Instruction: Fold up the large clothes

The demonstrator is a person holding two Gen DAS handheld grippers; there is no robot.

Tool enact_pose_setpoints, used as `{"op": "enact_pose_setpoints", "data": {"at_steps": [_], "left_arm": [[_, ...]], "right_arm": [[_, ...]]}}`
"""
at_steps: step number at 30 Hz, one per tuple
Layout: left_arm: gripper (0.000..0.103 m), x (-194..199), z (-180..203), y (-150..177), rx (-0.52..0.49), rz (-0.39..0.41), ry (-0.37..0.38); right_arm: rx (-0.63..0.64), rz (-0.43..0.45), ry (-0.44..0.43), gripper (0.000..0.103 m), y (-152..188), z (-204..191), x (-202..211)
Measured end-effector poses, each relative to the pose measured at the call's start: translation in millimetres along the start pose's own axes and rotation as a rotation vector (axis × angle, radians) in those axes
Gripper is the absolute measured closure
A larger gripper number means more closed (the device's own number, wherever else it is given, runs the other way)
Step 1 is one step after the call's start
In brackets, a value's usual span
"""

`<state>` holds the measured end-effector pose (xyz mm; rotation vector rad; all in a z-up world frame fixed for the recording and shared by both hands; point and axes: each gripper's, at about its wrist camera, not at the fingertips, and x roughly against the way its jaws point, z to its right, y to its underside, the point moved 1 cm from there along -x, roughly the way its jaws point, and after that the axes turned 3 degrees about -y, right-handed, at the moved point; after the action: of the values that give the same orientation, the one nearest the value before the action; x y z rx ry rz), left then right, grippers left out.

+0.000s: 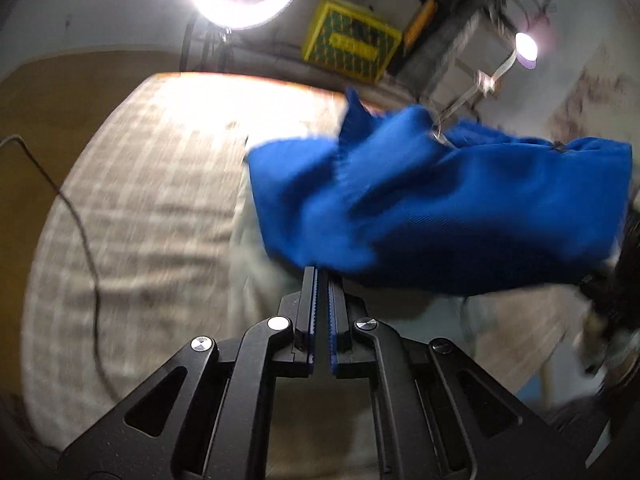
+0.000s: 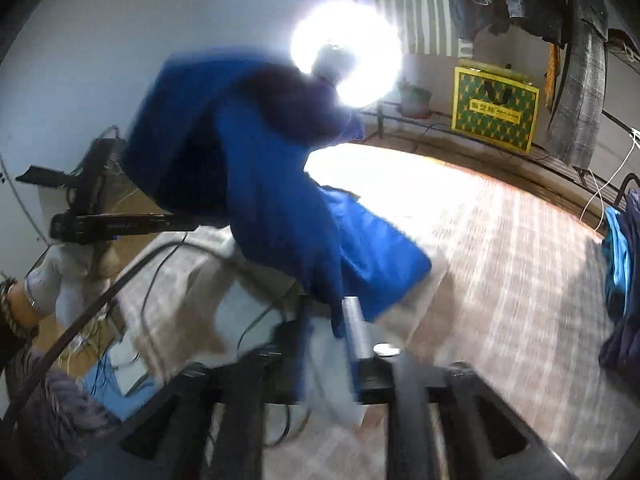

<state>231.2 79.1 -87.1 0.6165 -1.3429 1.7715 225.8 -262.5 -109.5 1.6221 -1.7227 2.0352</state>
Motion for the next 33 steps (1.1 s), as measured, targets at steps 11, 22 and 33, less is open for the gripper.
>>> {"op": "enact_pose_setpoints", "data": {"at_steps": [11,22,33], "left_arm": [[0.101,100.3,1.7,42.8,-0.005,0.071,0.048],[0.097,247.7,49.1,27.3,-0.068,0.23,0.094],[0.064,363.8,92.8,3.0,-0.088,0.387,0.164]], "right_arm": [[-0.105,0.134,-0.125,0.07,53.0,-24.9,116.8],[-0.077,0.311,-0.123,0.066,43.5,-55.3,227.4],[-0.052,0.446,-0.103,0.052,32.3,-67.6,297.0]]}}
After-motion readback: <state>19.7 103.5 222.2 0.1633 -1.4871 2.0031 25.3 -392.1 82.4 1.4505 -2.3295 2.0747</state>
